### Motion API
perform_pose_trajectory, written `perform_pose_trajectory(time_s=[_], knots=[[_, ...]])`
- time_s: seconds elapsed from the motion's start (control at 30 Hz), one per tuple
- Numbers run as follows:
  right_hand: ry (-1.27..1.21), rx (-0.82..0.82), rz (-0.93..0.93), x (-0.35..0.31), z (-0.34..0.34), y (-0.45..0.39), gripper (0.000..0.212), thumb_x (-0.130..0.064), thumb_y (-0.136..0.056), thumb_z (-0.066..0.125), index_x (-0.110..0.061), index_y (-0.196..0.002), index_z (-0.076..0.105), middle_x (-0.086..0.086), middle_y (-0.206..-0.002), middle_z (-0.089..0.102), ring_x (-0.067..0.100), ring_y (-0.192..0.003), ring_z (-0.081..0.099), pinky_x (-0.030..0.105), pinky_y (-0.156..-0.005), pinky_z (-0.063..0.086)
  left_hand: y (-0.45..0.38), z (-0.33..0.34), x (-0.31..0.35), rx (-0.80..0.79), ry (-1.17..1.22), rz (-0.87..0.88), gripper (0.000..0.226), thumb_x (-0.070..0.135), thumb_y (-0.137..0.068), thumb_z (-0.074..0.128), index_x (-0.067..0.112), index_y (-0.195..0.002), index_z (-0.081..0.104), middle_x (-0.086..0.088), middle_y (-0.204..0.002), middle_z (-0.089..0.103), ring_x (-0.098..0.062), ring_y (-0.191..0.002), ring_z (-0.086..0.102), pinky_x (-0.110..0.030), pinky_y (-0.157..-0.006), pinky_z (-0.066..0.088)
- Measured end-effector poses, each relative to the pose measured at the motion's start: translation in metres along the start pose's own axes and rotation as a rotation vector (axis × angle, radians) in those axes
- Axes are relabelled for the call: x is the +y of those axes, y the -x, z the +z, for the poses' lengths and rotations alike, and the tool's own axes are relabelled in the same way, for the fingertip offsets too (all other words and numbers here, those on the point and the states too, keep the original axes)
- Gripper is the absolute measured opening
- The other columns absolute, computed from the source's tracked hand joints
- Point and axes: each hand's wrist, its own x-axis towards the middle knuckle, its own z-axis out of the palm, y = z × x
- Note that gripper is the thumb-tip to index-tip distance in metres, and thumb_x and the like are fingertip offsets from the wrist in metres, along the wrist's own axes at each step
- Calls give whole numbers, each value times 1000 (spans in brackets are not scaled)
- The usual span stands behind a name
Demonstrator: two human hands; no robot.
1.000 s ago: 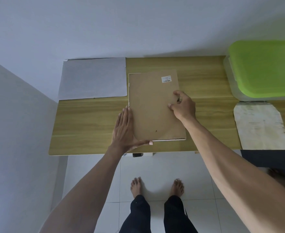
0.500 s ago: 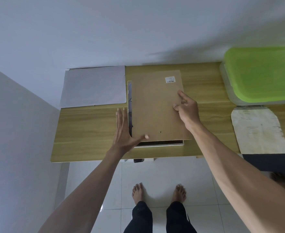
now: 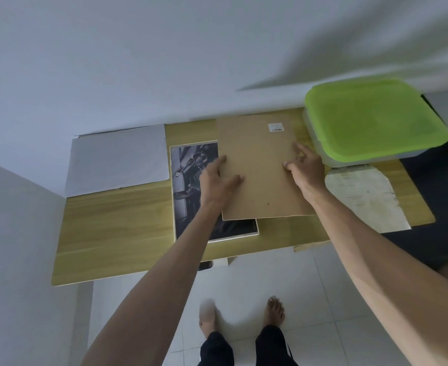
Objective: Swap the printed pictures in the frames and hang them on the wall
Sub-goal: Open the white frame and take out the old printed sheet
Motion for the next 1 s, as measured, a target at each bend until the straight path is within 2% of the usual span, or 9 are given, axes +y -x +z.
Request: perform_pose_trajectory(time_s=[0.07,0.2,0.3,0.4,0.6,0.7,0.8,0.9,1.0], knots=[[89,18,7,11,-19,-4,64,-10,-81,74,-27,-140,58,-4,-92,59,13,-85,59,18,-67,43,3,22,3,-10,8,-41,75,20,-71,86,14,-140,56,-7,-131,60,-23,-113,60,-46,-100,53],[190,24,35,34,-43,-11,58,-15,-82,75,-25,-137,61,4,-125,66,17,-112,60,26,-91,45,11,59,2,-19,-74,-66,71,22,-73,86,14,-138,57,-6,-133,53,-24,-118,54,-45,-105,48],[222,5,60,47,-52,-17,57,-16,-84,74,-23,-139,60,4,-132,65,21,-122,59,26,-95,42,18,75,1,-20,-159,-72,70,22,-72,87,11,-136,59,-9,-133,51,-26,-120,51,-42,-106,45],[242,-6,87,59,-56,-24,56,-19,-84,74,-25,-139,60,4,-132,65,20,-123,59,23,-91,41,21,84,4,-29,-230,-64,67,21,-71,87,9,-132,62,-13,-130,53,-31,-115,54,-44,-102,48],[297,1,119,73,-55,-40,54,-25,-87,70,-32,-139,59,5,-130,66,22,-125,58,25,-89,43,21,100,10,-35,-375,-46,54,19,-80,81,0,-126,61,-16,-133,53,-31,-120,50,-35,-99,39],[328,13,91,75,-53,-45,52,-24,-88,68,-31,-138,59,4,-130,66,26,-129,53,30,-94,48,19,108,10,-34,-440,-53,46,21,-82,79,0,-119,62,-15,-135,52,-30,-120,50,-34,-99,39],[399,3,54,79,-50,-48,50,-28,-87,68,-31,-137,61,3,-136,62,30,-130,50,42,-102,50,18,118,7,-17,-504,-56,37,22,-85,76,1,-111,63,-13,-136,52,-30,-120,52,-37,-101,42],[513,-8,31,81,-47,-46,47,-32,-90,68,-31,-136,60,3,-142,55,33,-130,47,45,-101,49,21,128,6,-1,-568,-51,34,19,-90,70,0,-116,60,-13,-142,47,-31,-124,49,-39,-104,42],[593,9,6,83,-44,-43,45,-33,-92,68,-29,-136,60,9,-140,53,35,-127,46,47,-99,48,27,137,5,12,-623,-38,34,17,-94,65,-1,-122,56,-12,-147,41,-32,-125,46,-41,-103,44]])
